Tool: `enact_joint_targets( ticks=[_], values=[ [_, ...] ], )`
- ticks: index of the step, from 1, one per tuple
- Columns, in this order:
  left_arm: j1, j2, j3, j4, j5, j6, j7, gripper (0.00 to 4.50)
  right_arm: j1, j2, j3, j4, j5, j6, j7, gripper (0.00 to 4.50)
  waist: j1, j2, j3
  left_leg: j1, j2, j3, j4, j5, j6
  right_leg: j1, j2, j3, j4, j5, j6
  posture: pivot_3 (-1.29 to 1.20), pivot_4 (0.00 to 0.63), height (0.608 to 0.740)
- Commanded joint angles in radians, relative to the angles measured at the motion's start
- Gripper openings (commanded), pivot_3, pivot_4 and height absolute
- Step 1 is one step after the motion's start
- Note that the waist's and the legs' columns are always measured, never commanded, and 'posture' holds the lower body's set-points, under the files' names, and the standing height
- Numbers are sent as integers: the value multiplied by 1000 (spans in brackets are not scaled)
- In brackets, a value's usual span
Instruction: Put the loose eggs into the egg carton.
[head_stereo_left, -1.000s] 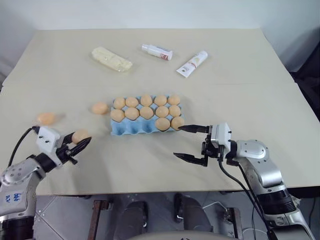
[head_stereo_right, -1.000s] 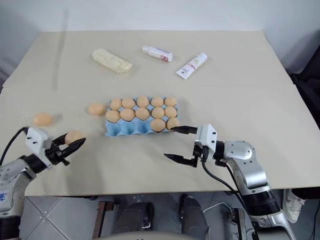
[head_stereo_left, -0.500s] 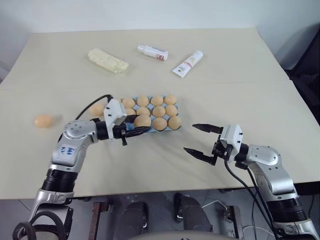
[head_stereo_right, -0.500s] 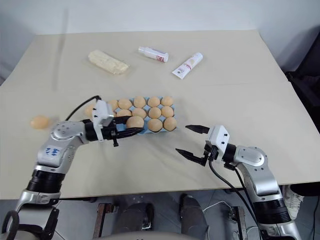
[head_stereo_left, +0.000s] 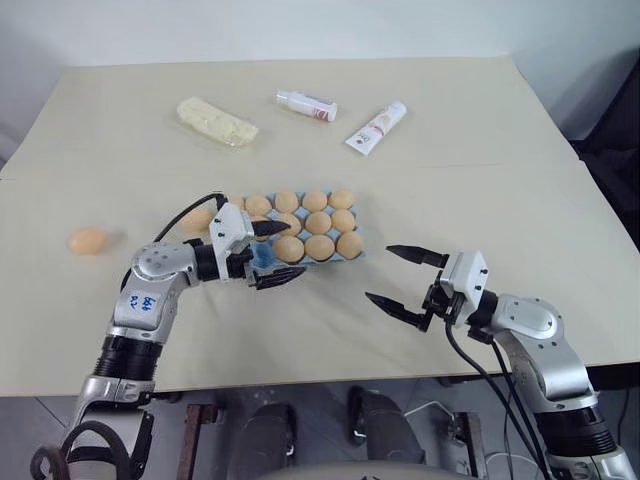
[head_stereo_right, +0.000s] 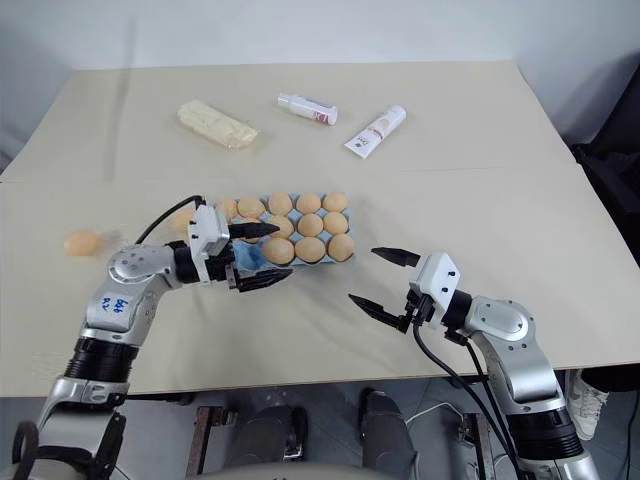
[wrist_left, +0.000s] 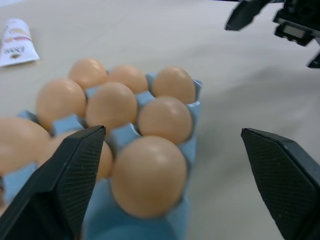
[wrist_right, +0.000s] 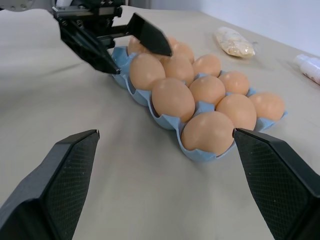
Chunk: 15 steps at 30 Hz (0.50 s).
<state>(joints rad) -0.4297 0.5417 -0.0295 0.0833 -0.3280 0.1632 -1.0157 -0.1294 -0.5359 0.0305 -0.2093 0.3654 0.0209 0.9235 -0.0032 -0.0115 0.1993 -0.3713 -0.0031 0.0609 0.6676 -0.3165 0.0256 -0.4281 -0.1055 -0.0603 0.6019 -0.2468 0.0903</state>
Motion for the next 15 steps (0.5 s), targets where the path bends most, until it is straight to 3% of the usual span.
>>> enact_joint_targets(
  ticks=[1,7,15],
  values=[
    [57,89,163,-92,-47,-11,32,4479,-33,4,-4,-8,22,-12,22,4500,-8,0,0,0,1,1,0,-1,0,-1,0,1,0,0,0,0,150,740],
    [241,148,405,-128,-75,-22,140,4479,-74,17,11,34,23,-20,61,4500,-6,0,0,1,2,-1,-1,-1,1,-1,0,8,0,0,-2,0,150,740],
    [546,63,619,-177,-65,-45,319,4479,-135,55,25,109,25,-63,99,4500,-1,-1,0,0,2,-2,-2,-3,2,-1,-2,8,-3,0,-3,0,150,740]
  ],
)
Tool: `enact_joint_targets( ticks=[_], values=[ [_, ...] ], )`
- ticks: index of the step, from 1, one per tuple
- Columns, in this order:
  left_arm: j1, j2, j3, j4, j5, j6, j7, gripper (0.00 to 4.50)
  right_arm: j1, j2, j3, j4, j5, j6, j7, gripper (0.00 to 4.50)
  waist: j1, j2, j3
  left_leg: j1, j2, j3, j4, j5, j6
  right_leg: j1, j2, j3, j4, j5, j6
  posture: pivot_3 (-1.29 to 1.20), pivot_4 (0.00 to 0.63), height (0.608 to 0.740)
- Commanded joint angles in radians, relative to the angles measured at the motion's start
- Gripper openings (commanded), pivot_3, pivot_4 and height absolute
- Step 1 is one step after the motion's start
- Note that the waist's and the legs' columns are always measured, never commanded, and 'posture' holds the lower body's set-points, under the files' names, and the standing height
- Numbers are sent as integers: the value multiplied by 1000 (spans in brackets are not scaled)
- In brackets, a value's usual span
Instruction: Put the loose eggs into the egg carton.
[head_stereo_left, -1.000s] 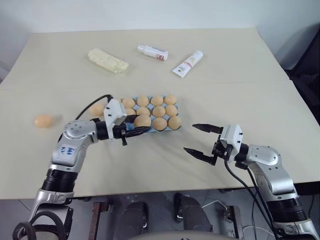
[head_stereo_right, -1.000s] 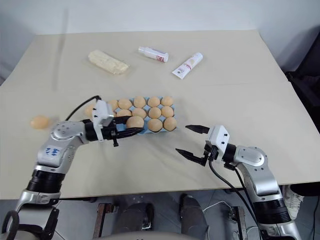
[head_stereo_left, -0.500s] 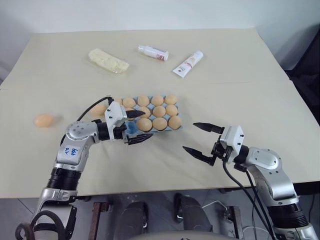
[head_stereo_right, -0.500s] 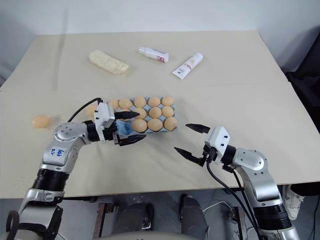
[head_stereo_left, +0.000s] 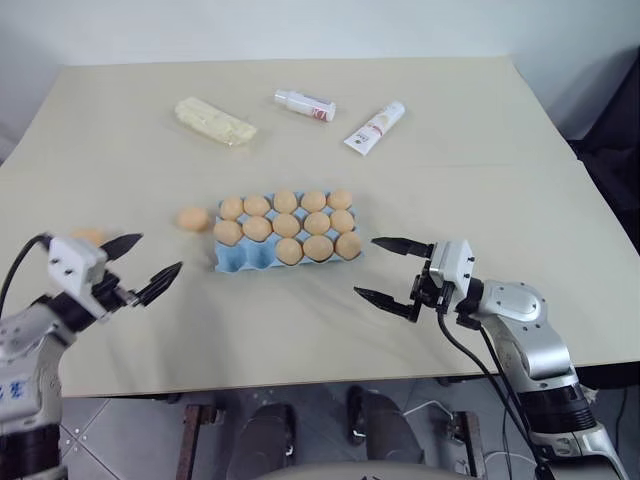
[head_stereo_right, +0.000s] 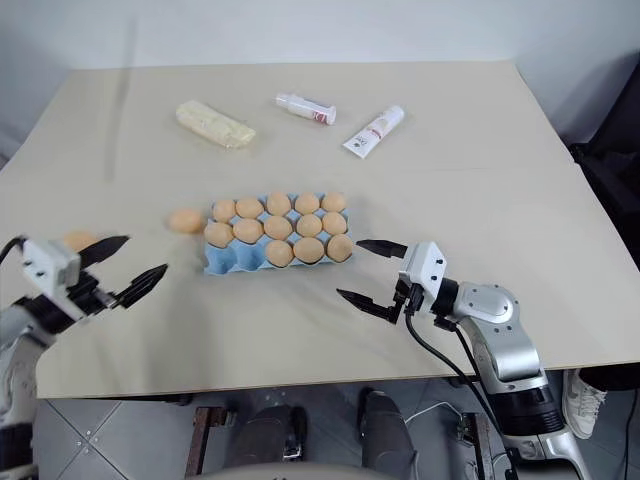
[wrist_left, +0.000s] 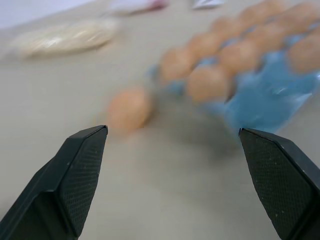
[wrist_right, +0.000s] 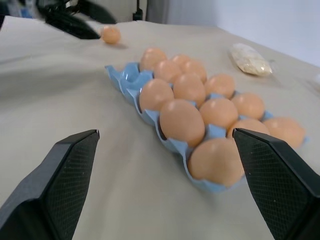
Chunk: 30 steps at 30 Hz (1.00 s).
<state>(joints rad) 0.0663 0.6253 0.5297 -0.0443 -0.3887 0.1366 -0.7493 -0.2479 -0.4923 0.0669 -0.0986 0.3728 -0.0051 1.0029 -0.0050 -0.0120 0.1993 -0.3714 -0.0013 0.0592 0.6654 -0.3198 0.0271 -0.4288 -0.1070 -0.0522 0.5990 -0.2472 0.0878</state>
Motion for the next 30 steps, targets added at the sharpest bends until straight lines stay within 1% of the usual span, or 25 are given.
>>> enact_joint_targets(
  ticks=[1,5,8,12,14,17,21,23,24,26,30],
  values=[
    [79,-30,68,-57,-8,-11,63,4479,-21,13,-12,7,21,-44,28,4500,2,0,0,0,0,0,0,-1,-1,0,0,0,0,0,0,0,150,740],
    [122,-68,94,-104,-74,54,107,4479,-38,17,-12,34,20,-52,42,4500,6,-1,-1,0,0,-1,0,-3,-3,1,-1,-1,-2,0,0,0,150,740],
    [124,-78,74,-127,-71,59,127,4479,-44,25,-13,46,22,-57,43,4500,2,-2,-1,0,0,-1,0,-3,-4,1,-1,-1,-1,0,0,0,150,740],
    [82,-75,39,-130,-58,77,164,4479,-44,33,-9,40,24,-46,35,4500,1,-2,-1,0,0,-1,-1,-3,-4,1,-1,-1,-1,0,0,0,150,740],
    [-4,-71,6,-107,-66,109,195,4479,-49,37,-6,31,22,-36,30,4500,1,-2,-1,0,0,-1,-1,-3,-4,1,-1,-1,-1,0,0,0,150,740],
    [-158,-53,-79,-22,-21,155,229,4479,-67,44,-5,40,13,-39,21,4500,9,-2,-1,0,-2,-2,1,-2,-4,1,-1,-3,1,0,0,0,150,740],
    [-349,-58,-174,151,66,126,271,4479,-89,56,-3,47,6,-43,11,4500,3,-3,-2,1,-3,-1,1,0,-2,2,-2,-4,2,1,1,0,150,740],
    [-431,-70,-216,234,97,101,279,4479,-91,60,1,40,4,-41,5,4500,0,-3,-2,0,-3,0,1,2,1,0,-1,-9,2,1,1,0,150,740],
    [-461,-75,-231,266,110,89,282,4479,-89,61,2,35,4,-40,3,4500,1,-3,-2,0,-2,1,1,3,-3,0,0,-10,3,1,1,0,150,740],
    [-518,-82,-262,330,144,81,303,4479,-82,64,5,25,3,-39,-2,4500,1,-3,-2,0,-2,2,0,4,-4,0,0,-10,5,1,2,0,150,740],
    [-562,-84,-289,399,169,72,305,4479,-72,65,2,15,5,-38,-14,4500,0,-3,-2,0,-1,4,-1,2,-4,0,1,-11,3,2,2,0,150,740]
  ],
)
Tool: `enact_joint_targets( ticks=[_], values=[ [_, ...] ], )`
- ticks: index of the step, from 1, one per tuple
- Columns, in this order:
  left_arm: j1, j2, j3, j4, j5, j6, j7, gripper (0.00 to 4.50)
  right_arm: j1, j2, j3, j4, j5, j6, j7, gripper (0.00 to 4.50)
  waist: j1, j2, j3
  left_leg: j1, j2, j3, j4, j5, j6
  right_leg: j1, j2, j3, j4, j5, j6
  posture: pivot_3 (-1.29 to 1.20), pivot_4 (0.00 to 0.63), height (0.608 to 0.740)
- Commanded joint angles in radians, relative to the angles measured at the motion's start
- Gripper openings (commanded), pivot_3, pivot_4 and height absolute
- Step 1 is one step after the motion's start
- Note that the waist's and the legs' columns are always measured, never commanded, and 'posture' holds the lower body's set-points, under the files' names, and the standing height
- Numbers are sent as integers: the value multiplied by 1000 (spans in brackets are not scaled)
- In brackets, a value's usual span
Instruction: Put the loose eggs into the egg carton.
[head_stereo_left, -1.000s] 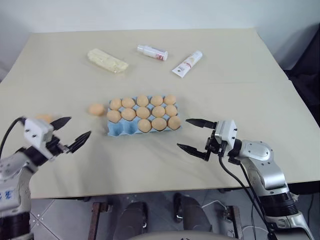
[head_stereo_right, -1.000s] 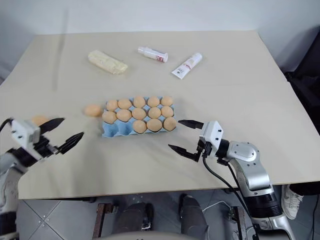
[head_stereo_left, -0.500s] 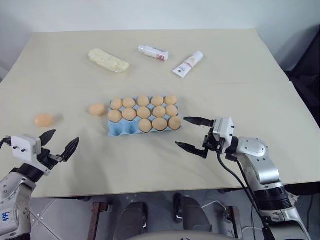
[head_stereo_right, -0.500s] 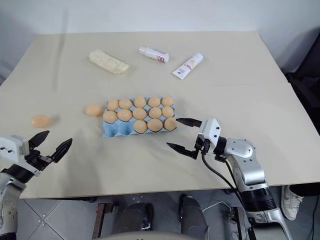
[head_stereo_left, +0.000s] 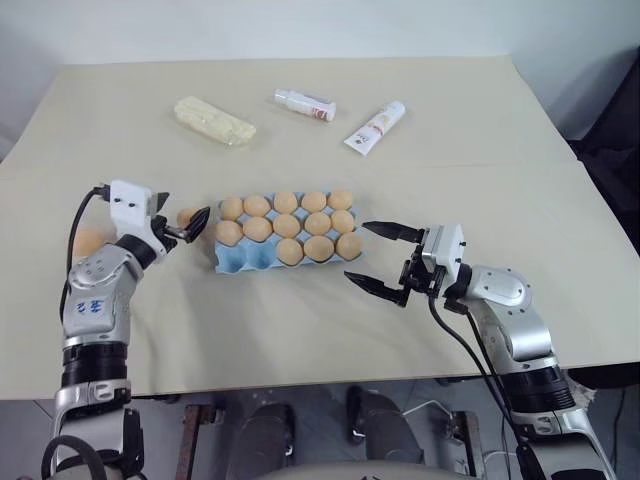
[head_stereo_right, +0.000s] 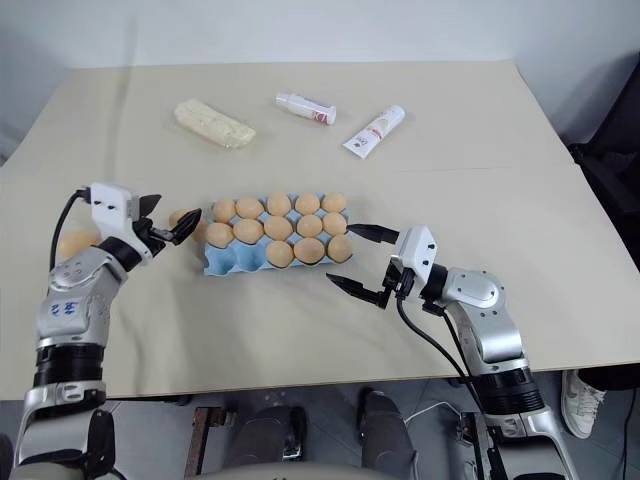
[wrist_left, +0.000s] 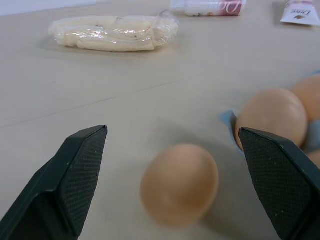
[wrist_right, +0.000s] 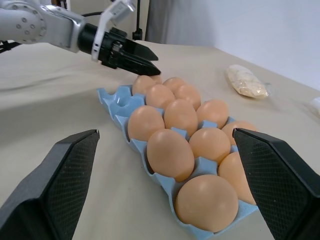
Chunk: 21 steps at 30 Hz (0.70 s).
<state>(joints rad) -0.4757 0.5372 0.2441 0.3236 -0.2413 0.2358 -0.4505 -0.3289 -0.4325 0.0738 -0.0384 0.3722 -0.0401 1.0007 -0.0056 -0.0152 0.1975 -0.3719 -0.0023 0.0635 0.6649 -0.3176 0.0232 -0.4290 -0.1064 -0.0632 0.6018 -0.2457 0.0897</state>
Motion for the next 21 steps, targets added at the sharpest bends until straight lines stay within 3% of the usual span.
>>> enact_joint_targets(
  ticks=[1,5,6,10,14,16,21],
  values=[
    [-29,5,-11,51,31,-29,10,4479,13,6,-6,-48,5,-3,-15,4500,1,0,0,0,0,0,0,0,0,0,0,0,-1,0,0,0,150,740],
    [-69,6,-33,132,71,-49,39,4479,17,7,-8,-53,7,-3,-26,4500,4,0,0,-1,0,0,0,0,0,0,0,-1,-1,0,0,0,150,740],
    [-88,-3,-26,151,61,-47,39,4296,16,9,-8,-53,7,-4,-29,4500,4,0,0,-1,0,0,0,0,0,0,-1,-2,-1,0,1,0,150,740],
    [-127,-18,-25,186,47,-58,19,3254,9,17,-2,-58,6,-2,-35,4500,5,-1,0,-1,0,0,1,0,0,0,-2,-3,-1,1,1,0,150,740],
    [-97,-10,-11,166,31,-65,-8,2005,6,17,-3,-55,5,-2,-36,4500,0,-1,0,-1,0,0,1,0,0,0,-2,-2,-1,1,1,0,150,740],
    [-67,-4,7,134,11,-71,-28,1601,7,17,-2,-56,5,0,-38,4500,-1,-1,0,0,0,1,0,0,0,0,-2,-2,-1,1,1,0,150,740],
    [11,48,51,65,-30,-60,-87,1601,11,17,-3,-60,6,3,-40,4500,-1,-1,0,0,0,1,0,0,0,0,-2,-1,-1,1,1,0,150,740]
  ],
)
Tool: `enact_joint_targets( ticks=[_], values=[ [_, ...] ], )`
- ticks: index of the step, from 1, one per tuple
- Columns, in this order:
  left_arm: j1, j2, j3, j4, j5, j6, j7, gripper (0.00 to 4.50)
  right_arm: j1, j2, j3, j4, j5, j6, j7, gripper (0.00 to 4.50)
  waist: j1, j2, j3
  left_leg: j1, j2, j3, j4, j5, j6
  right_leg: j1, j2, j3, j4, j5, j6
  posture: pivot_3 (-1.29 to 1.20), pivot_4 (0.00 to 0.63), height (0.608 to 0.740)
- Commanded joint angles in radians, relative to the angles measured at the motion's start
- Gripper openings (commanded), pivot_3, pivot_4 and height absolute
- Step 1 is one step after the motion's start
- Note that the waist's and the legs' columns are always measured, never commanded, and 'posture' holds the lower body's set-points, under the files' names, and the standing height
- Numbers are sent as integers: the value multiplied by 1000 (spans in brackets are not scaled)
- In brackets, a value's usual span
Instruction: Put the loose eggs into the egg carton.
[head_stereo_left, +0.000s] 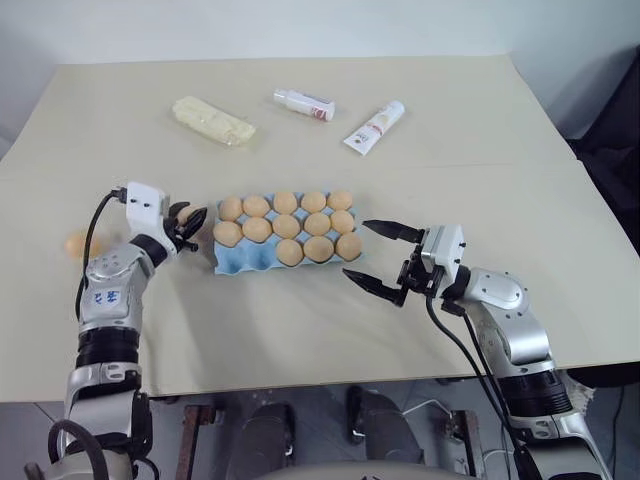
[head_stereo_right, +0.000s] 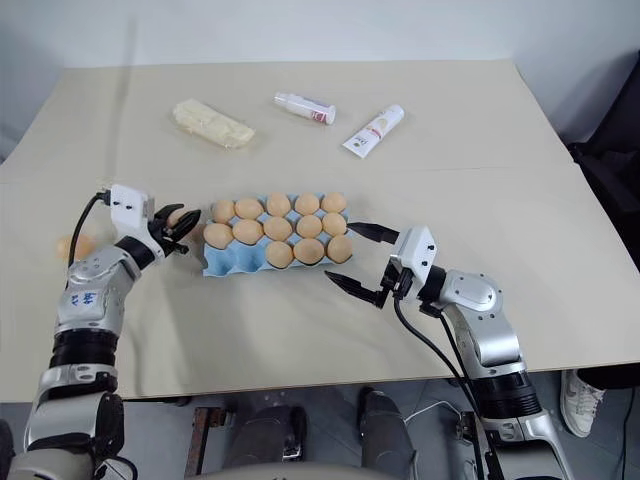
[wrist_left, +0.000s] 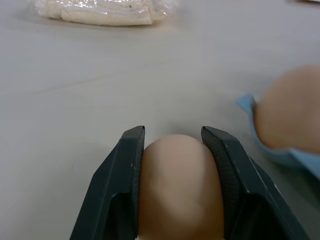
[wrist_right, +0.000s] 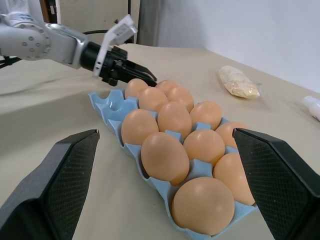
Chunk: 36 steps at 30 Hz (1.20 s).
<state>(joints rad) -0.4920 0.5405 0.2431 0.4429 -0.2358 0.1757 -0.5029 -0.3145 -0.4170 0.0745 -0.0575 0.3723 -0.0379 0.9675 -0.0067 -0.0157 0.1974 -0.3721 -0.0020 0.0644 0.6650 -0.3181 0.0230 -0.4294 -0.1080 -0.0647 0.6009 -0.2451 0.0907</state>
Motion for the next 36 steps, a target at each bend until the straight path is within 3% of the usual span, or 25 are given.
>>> enact_joint_targets(
  ticks=[1,6,9,14,18,27,36],
  values=[
    [38,51,62,-81,-54,-5,-57,1601,-3,1,-3,-41,6,2,-7,4500,0,0,0,0,0,0,0,0,0,0,0,0,0,0,0,0,150,740],
    [87,64,64,-303,-174,-9,-221,1601,0,-2,-6,-44,6,5,-7,4500,8,0,0,-1,0,-3,0,-1,-2,0,-2,3,-1,0,0,0,150,740],
    [112,88,1,-395,-173,-1,-307,1601,2,-5,-8,-44,5,7,-6,4500,4,0,0,-2,-2,-4,0,-2,-3,1,-5,3,-5,0,0,0,150,740],
    [124,106,-114,-443,-131,-8,-398,1601,3,-5,-12,-42,-1,5,-9,4500,1,0,0,-2,-2,-3,0,0,1,1,-4,3,-5,0,0,0,150,740],
    [122,73,-164,-376,-73,-77,-384,1601,21,-8,-26,-56,-7,4,-26,4500,2,0,0,-1,-1,-2,0,0,1,0,-3,2,-5,0,0,0,150,740],
    [146,31,-183,-394,-92,-83,-423,4348,52,-10,-32,-87,0,4,-57,4500,2,0,0,-1,-1,-2,0,0,1,0,-3,2,-4,0,0,0,150,740],
    [219,81,-74,-454,-116,-87,-398,4472,71,-20,-27,-95,11,4,-37,4500,1,0,0,-1,-1,-2,0,0,2,0,-3,4,-4,0,0,0,150,740]
  ],
)
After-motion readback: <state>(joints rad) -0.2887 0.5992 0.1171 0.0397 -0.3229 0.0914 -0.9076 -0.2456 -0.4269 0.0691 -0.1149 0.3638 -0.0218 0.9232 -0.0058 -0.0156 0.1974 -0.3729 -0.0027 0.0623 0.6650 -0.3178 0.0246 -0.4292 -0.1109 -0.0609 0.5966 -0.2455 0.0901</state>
